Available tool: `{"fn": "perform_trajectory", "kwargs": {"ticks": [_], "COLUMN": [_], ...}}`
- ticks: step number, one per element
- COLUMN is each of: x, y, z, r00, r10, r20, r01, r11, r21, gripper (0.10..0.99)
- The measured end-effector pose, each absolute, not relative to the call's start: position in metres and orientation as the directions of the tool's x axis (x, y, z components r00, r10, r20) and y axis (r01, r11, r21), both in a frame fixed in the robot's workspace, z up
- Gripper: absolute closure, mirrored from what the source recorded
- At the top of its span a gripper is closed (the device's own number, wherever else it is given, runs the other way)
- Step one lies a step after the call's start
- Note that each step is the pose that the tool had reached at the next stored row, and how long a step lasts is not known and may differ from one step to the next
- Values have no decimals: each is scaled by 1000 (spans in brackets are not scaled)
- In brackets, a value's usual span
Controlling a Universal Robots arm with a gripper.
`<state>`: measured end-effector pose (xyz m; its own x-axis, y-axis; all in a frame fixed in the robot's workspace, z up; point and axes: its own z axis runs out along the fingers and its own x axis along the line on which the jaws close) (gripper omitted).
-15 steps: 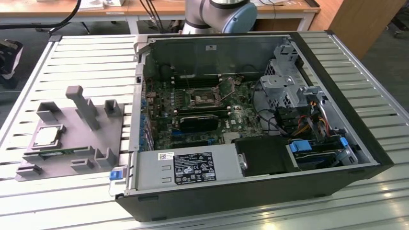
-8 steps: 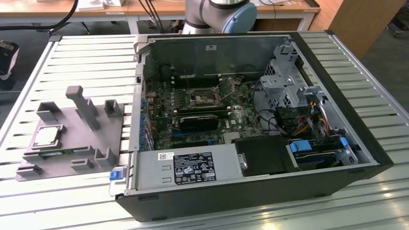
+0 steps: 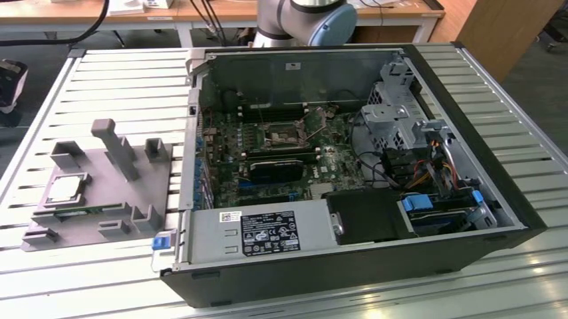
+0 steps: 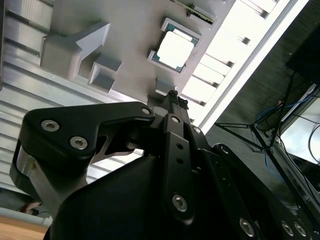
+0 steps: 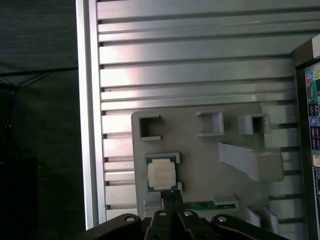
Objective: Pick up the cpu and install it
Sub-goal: 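Pick up the cpu and move it towards the insertion slot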
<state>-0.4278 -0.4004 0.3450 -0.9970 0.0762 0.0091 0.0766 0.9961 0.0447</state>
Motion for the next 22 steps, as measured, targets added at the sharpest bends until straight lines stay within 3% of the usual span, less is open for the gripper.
{"fn": "perform_trajectory", "kwargs": {"ticks": [10,13,14,17,18,20,21,22], "x": [-428,-428,-428,-428,-428,-428,-428,-428], "y": [-405,-407,-407,-408,-408,-408,-409,-409], "z": [340,338,338,337,335,332,330,329], "r00": [-997,-997,-997,-997,-997,-998,-998,-998], "r10": [75,73,73,73,73,70,65,59], "r20": [9,9,9,9,9,9,9,9], "r01": [75,74,74,74,74,70,65,59], "r11": [996,996,996,996,996,997,997,997], "r21": [45,45,45,45,45,45,45,45], "gripper": [973,855,855,678,678,561,561,502]}}
